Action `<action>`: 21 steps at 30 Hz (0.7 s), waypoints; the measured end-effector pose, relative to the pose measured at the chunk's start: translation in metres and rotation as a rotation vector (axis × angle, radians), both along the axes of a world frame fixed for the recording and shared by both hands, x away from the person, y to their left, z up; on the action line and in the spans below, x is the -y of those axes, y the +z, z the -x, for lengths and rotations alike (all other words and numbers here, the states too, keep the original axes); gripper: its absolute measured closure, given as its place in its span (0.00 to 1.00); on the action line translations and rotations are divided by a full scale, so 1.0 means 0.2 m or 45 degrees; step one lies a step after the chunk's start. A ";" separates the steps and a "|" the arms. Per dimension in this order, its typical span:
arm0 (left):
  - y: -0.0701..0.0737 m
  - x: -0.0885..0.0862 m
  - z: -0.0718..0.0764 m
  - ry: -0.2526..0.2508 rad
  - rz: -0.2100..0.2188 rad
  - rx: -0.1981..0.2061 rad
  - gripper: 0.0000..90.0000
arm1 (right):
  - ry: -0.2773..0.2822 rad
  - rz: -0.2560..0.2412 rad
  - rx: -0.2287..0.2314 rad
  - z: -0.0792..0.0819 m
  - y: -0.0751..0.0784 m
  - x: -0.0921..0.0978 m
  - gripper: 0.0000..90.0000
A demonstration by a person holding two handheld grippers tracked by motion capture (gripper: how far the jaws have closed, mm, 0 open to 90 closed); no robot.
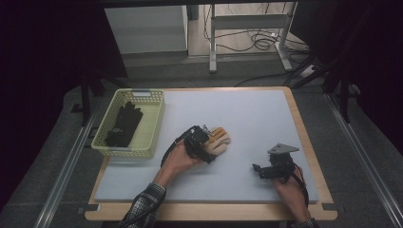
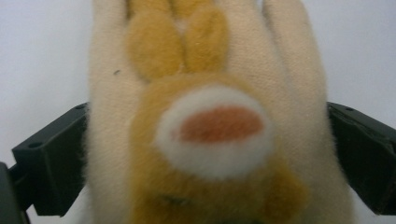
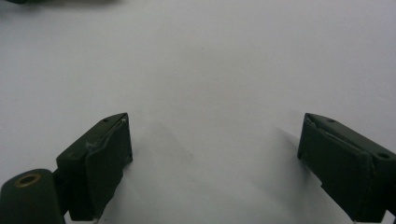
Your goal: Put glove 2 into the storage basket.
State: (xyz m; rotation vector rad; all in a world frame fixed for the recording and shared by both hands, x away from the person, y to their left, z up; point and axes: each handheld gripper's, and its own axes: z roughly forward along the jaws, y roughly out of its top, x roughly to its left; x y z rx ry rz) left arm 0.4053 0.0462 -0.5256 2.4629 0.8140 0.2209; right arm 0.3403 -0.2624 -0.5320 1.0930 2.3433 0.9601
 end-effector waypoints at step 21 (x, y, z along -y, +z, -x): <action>0.03 -0.01 -0.02 0.032 -0.026 -0.055 0.25 | 0.000 0.001 0.000 0.00 0.00 0.00 0.11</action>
